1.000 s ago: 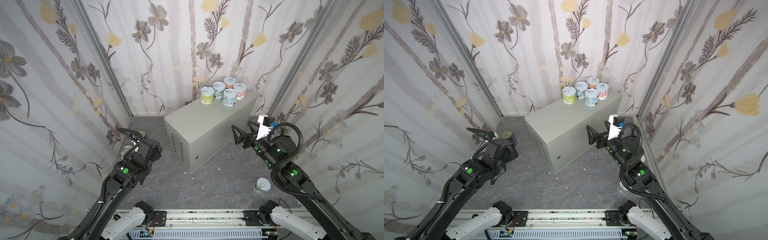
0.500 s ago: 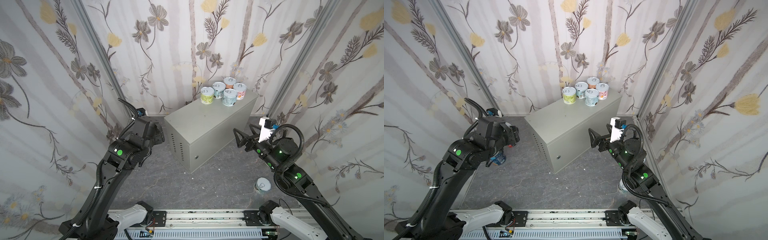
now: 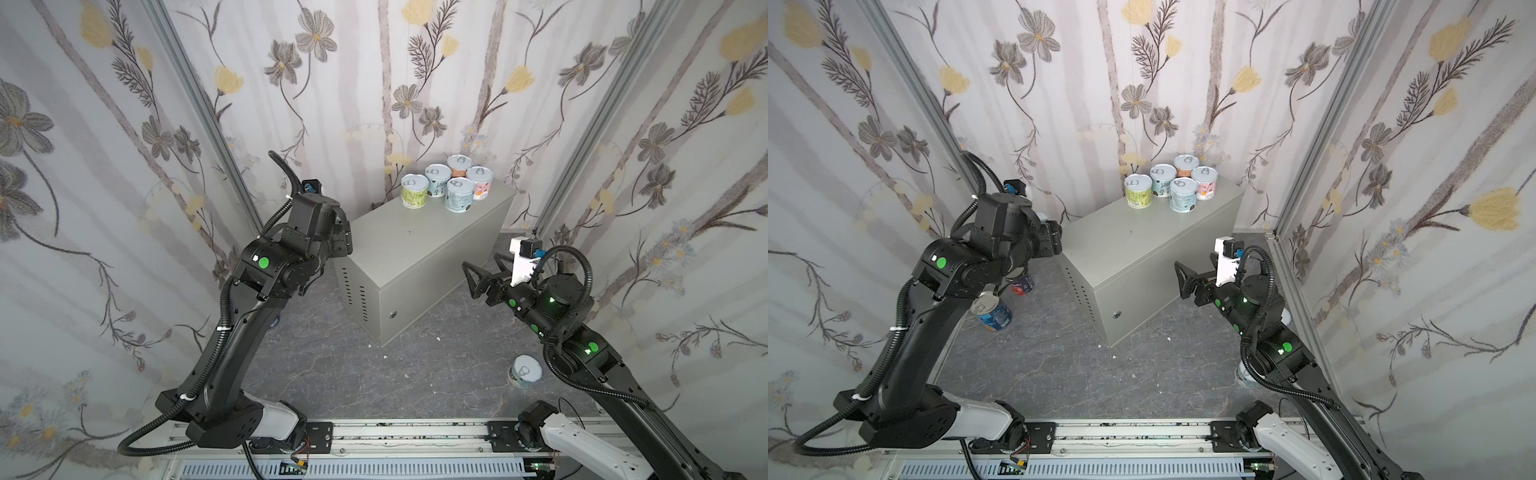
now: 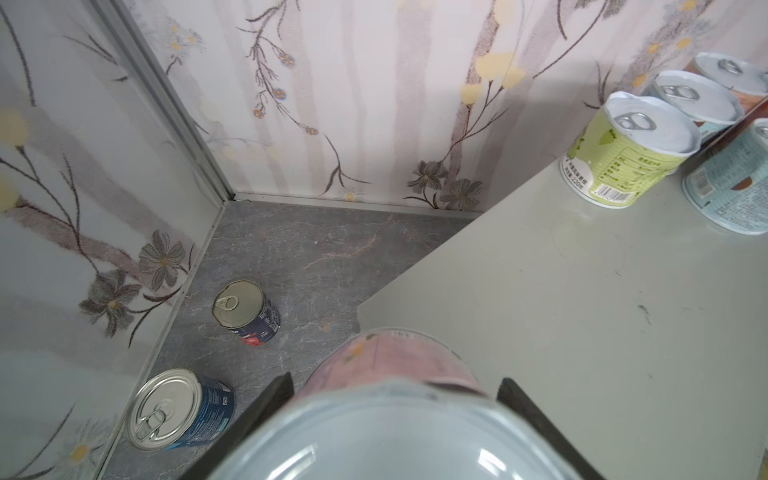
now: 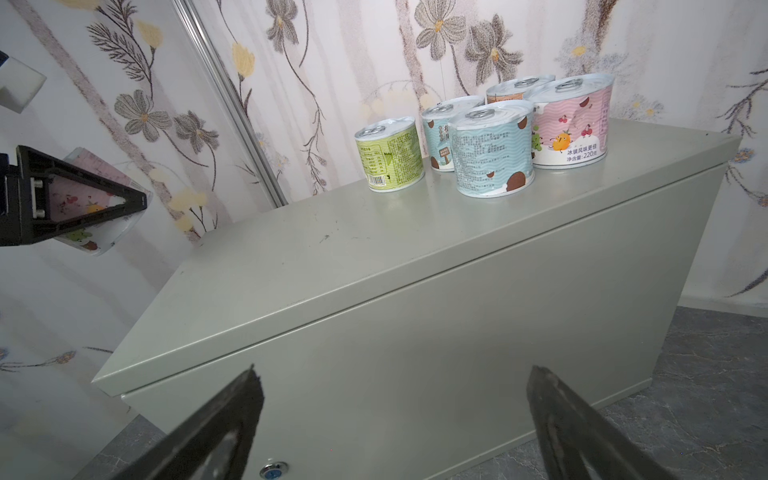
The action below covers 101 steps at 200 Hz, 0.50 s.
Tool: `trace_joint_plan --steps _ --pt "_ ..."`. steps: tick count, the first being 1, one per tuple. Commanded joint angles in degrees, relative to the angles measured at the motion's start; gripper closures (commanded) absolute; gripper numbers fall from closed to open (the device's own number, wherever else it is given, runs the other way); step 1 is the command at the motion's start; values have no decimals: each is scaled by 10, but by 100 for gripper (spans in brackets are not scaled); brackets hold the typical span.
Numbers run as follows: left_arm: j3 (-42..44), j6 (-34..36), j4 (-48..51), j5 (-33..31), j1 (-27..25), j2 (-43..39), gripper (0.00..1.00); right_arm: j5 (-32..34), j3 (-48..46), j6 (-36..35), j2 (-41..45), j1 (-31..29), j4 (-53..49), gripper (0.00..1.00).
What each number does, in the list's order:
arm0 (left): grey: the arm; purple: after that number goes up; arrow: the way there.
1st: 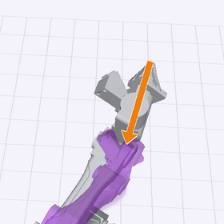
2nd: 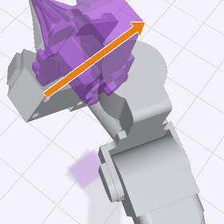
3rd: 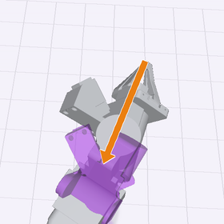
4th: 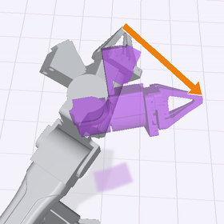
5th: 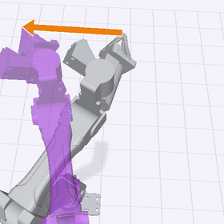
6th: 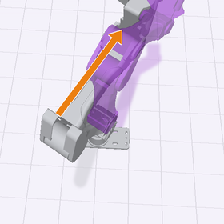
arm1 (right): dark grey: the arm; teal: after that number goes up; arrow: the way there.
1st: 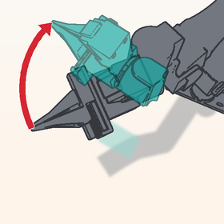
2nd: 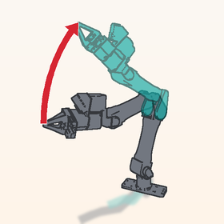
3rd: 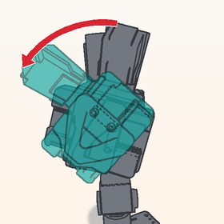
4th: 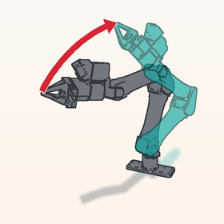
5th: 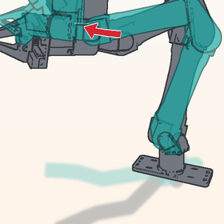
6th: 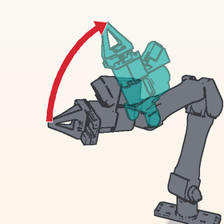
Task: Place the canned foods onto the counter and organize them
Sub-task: 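Raise the pink can with the left gripper up over the cabinet top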
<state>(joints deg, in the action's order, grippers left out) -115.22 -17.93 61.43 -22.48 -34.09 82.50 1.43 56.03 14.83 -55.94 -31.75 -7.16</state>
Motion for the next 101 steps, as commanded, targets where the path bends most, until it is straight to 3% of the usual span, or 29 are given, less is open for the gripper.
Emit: trace_joint_plan --steps 1,101 --pt "-32 19 -19 -12 -18 22 39 -3 5 -6 -3 0 -3 0" --pt "-89 51 24 21 -85 96 39 3 -5 -9 0 1 -21 0"
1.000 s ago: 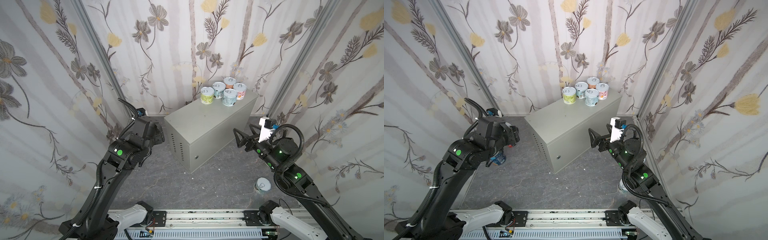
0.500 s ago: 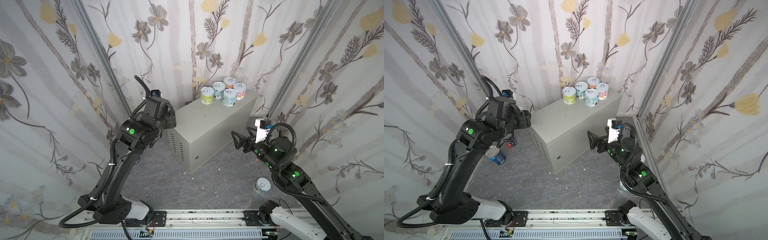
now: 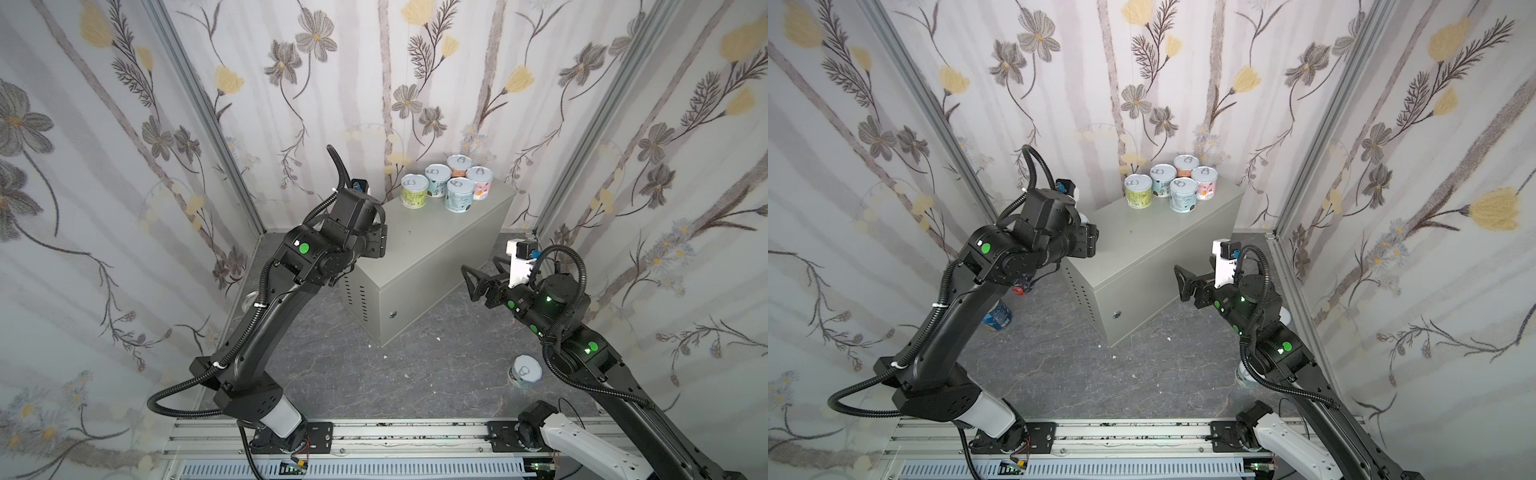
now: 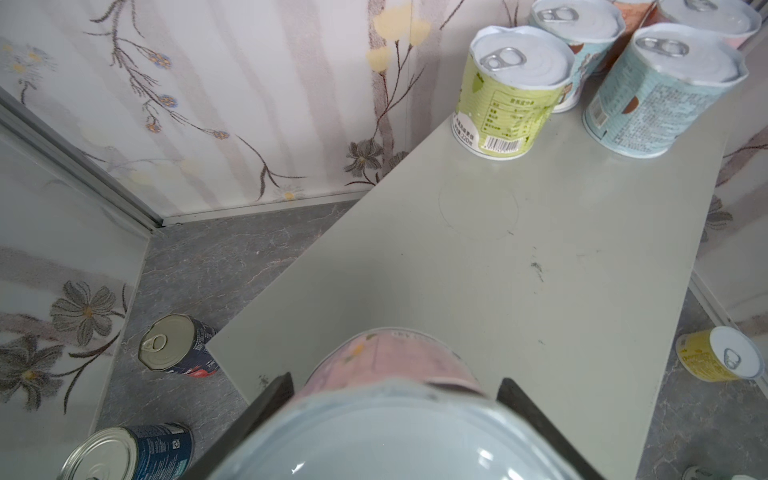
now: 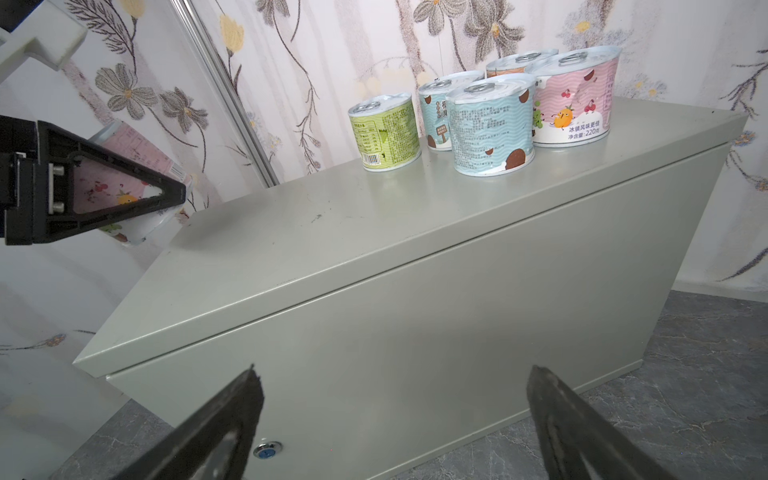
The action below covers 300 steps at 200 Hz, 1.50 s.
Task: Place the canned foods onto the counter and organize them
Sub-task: 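Raise the pink can with the left gripper up over the cabinet top, then set the pink can down near the cabinet's front edge and open the left gripper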
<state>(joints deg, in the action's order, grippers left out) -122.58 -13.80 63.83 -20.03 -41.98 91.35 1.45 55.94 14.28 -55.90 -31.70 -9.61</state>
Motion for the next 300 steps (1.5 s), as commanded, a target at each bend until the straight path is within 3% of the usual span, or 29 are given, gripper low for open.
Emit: trace_joint_plan --steps 1,129,239,300 --pt "-16 10 1 -4 -6 8 39 3 -4 -4 0 0 3 0" --pt "-72 31 4 36 -17 89 34 -2 -11 -9 -10 0 0 0" --pt "-129 35 -5 19 -16 140 0 -8 -14 -18 -3 0 0 0" --pt "-150 28 -26 38 -20 89 0 -18 29 -34 -21 -25 -28 0"
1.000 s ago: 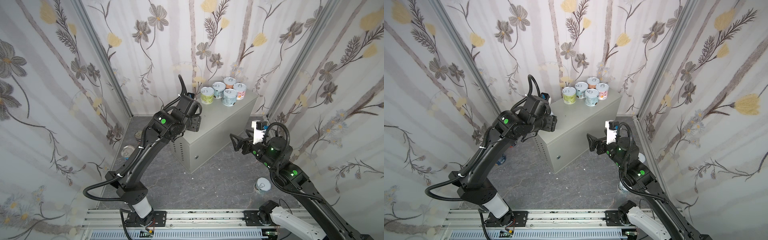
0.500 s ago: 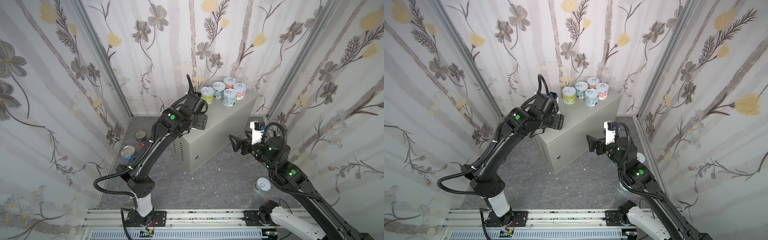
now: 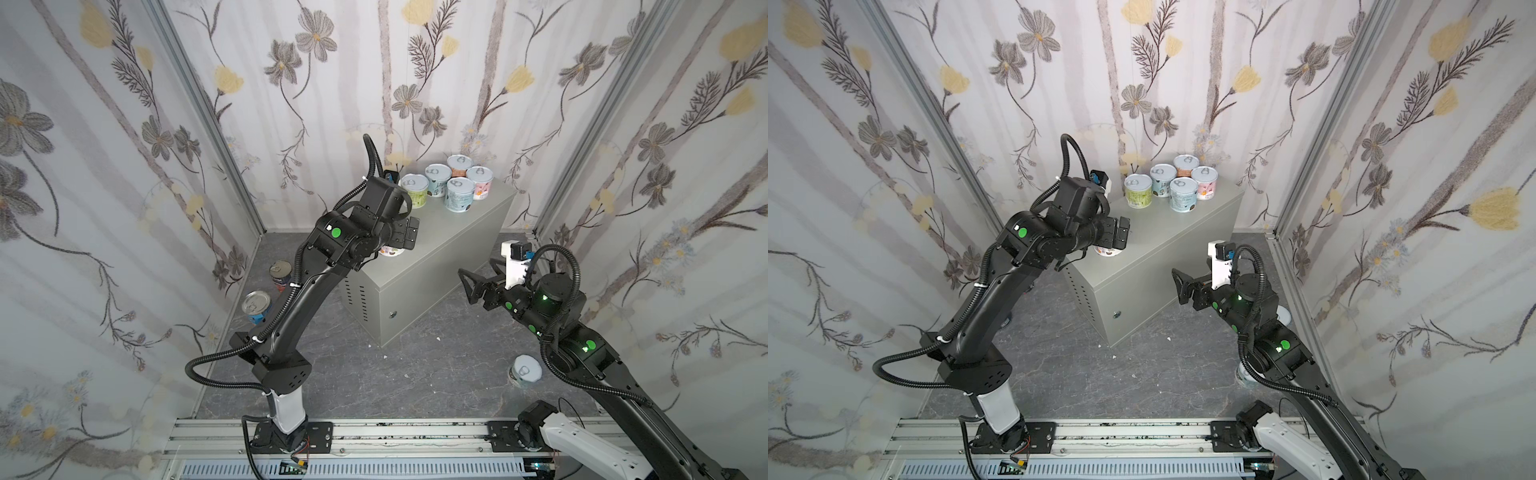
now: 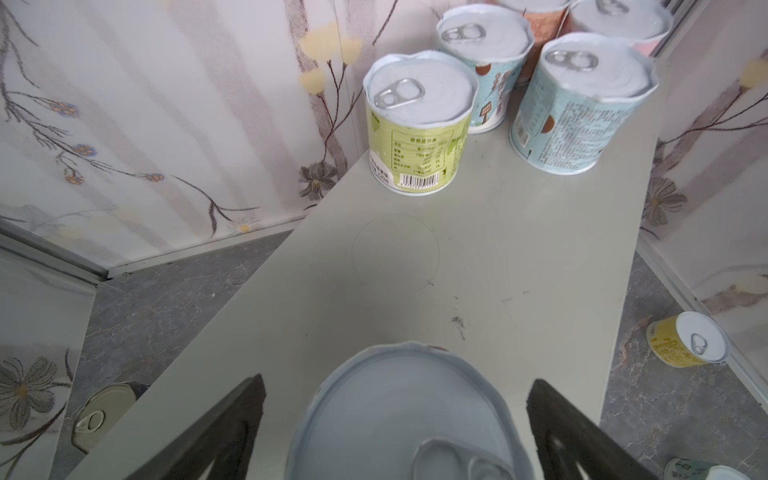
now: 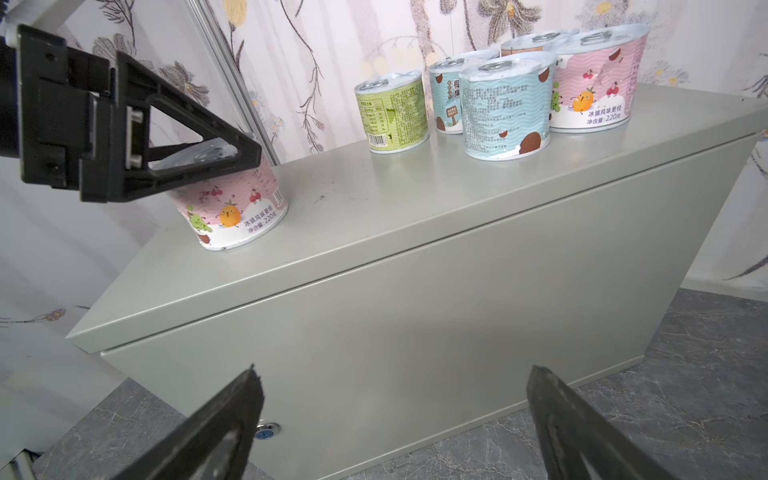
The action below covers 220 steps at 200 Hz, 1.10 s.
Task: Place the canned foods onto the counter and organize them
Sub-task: 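Set the pink can down near the cabinet's front edge and open the left gripper, then grasp the pink can with the right gripper while the left arm withdraws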
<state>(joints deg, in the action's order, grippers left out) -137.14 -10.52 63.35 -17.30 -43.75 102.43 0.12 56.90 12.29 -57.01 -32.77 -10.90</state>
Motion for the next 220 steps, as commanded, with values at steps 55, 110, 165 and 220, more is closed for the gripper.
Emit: trace_joint_plan --steps 55,110,165,220 --pt "50 -19 -69 -41 -7 -128 0 32 114 -39 -87 -110 -46 0" --pt "285 -30 -180 -93 -3 -301 0 40 218 -37 -199 -146 -53 0" --pt "464 -53 -222 -121 11 -433 0 40 300 -39 -290 -170 -60 0" --pt "601 -72 -242 -136 28 -502 0 48 367 -45 -368 -171 -74 0"
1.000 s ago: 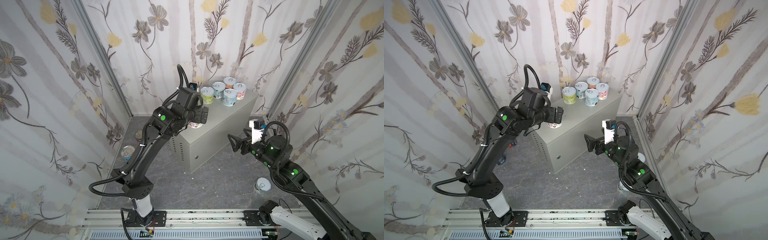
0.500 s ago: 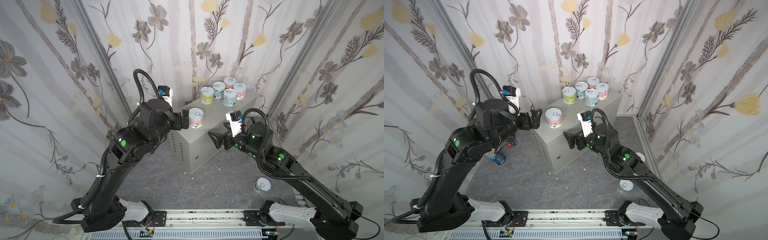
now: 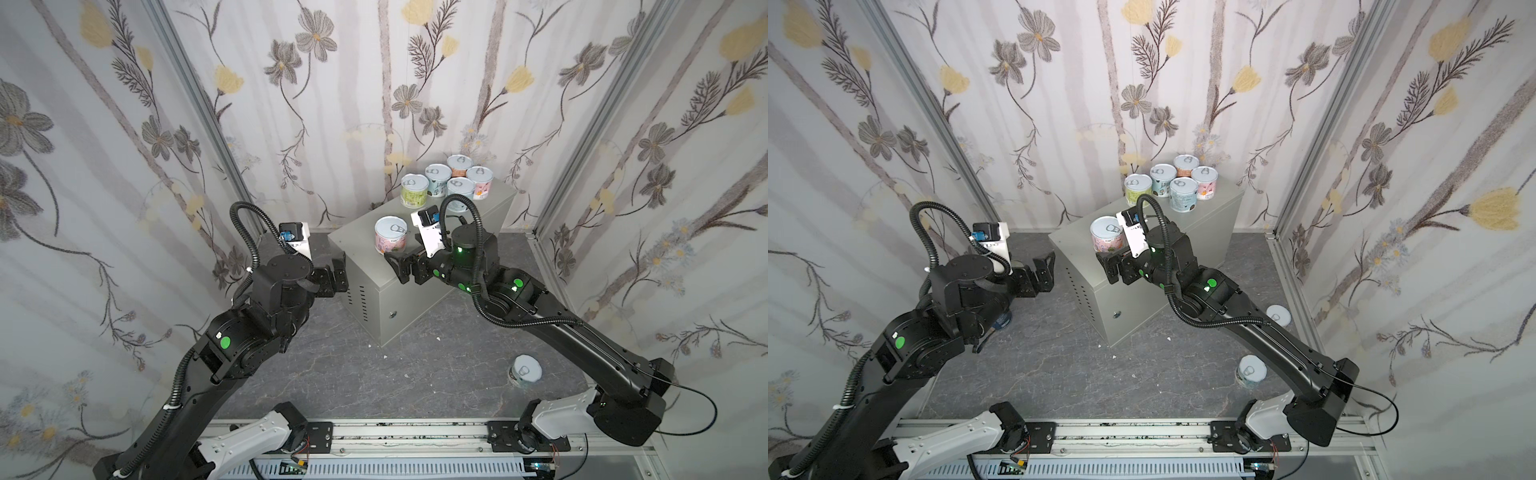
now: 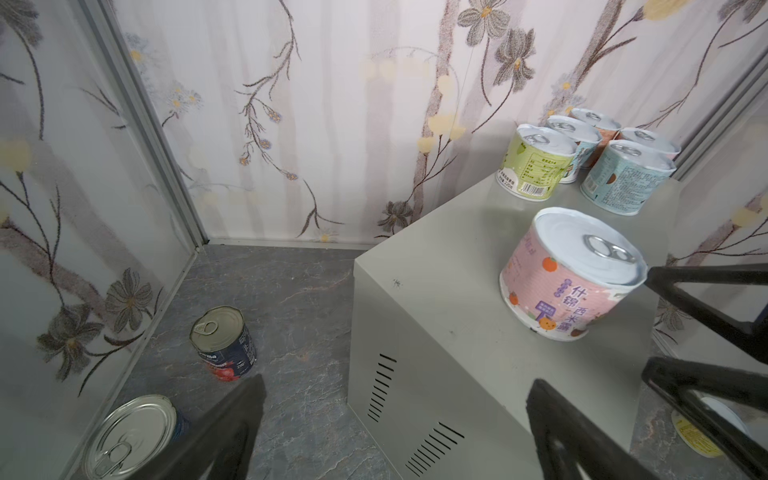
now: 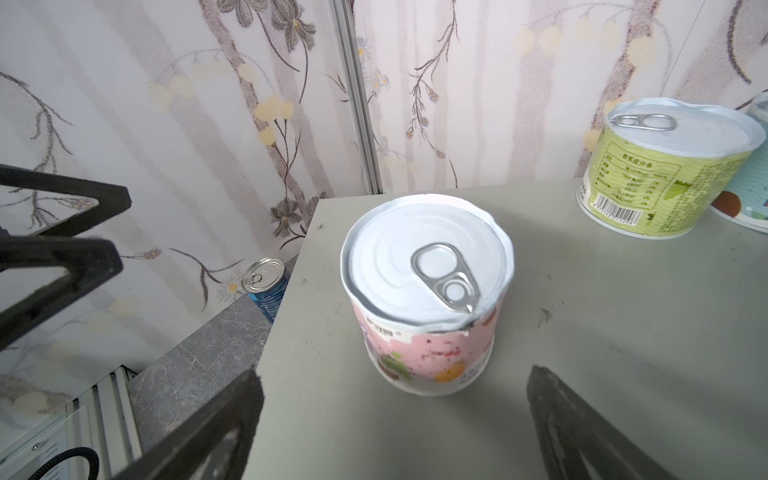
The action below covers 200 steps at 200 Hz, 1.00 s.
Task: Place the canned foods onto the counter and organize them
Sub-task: 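Grasp the pink can with the right gripper while the left arm withdraws, then slide the pink can with the right gripper toward the other cans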
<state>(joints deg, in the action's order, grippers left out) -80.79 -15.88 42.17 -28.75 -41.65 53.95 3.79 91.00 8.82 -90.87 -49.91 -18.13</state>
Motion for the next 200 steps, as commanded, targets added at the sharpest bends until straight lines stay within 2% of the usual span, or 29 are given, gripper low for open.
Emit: trace_joint_plan --steps 1,43,102,181,200 --pt "39 -19 -31 -22 7 -18 0 11 27 -10 -31 1 -2 0" --pt "115 -31 -47 5 26 -47 0 24 77 -9 -79 3 -16 0" --pt "166 -29 -73 41 42 -50 0 25 109 -1 -116 19 -16 1" --pt "176 -10 -106 85 82 -22 0 24 112 -1 -130 25 -5 25" --pt "171 -9 -109 94 87 -15 0 29 112 -4 -127 25 -2 27"
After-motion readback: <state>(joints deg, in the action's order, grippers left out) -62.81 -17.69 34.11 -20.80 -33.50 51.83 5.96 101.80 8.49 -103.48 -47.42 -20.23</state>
